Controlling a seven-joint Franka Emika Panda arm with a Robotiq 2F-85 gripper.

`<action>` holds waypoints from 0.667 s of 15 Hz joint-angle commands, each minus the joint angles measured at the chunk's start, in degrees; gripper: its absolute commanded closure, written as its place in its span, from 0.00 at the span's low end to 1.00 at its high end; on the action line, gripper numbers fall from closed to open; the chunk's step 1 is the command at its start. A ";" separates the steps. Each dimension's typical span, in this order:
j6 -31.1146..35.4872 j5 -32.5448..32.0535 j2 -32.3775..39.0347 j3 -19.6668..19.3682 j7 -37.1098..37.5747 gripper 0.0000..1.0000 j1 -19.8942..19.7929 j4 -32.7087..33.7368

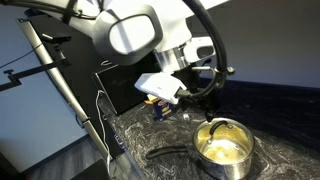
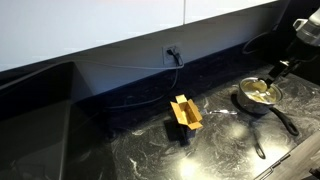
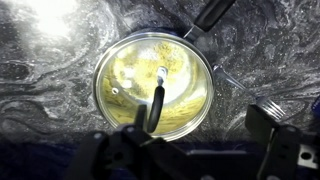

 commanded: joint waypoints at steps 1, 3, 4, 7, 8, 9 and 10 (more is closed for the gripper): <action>0.91 -9.80 -13.67 0.35 6.50 0.00 -0.43 -9.48; 0.51 -13.99 -19.25 1.03 9.26 0.00 -1.15 -12.24; 0.11 -15.17 -21.76 1.24 9.96 0.00 -1.27 -13.34; -0.09 -16.33 -27.00 1.35 10.46 0.00 -1.04 -15.92; -0.22 -15.13 -22.55 0.25 8.95 0.00 -0.24 -12.86; -0.23 -15.19 -24.23 0.32 8.94 0.00 -0.26 -13.81; -0.24 -15.21 -25.39 0.35 8.93 0.00 -0.28 -14.50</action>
